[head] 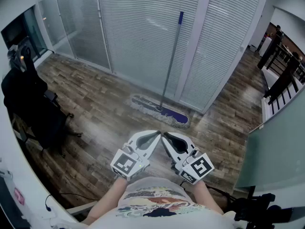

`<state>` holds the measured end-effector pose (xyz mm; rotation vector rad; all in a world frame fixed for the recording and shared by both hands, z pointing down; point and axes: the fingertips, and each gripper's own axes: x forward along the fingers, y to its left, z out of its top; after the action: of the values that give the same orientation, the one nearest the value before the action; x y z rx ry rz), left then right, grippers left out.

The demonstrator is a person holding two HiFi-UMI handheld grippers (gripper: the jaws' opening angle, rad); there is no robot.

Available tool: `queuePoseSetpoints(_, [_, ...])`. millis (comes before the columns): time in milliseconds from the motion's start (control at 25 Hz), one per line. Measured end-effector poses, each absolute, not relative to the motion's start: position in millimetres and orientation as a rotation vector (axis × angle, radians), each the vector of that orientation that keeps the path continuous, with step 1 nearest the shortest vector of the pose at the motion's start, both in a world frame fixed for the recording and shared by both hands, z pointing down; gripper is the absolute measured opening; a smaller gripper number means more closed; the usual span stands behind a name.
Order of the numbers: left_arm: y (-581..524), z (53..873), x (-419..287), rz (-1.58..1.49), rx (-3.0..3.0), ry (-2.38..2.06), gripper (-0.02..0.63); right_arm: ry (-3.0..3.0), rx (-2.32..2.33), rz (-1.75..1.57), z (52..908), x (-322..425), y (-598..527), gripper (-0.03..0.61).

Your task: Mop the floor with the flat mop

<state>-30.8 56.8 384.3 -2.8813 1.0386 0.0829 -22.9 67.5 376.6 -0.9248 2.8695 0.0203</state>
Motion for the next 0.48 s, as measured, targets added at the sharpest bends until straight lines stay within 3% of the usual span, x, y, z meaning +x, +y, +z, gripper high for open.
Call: queuePoseSetpoints(480, [47.7,387.4,-48.6,0.051,-2.880,1.042,0.014,2.909,-0.946,0.080,375.8,-40.2,58.7,0.051])
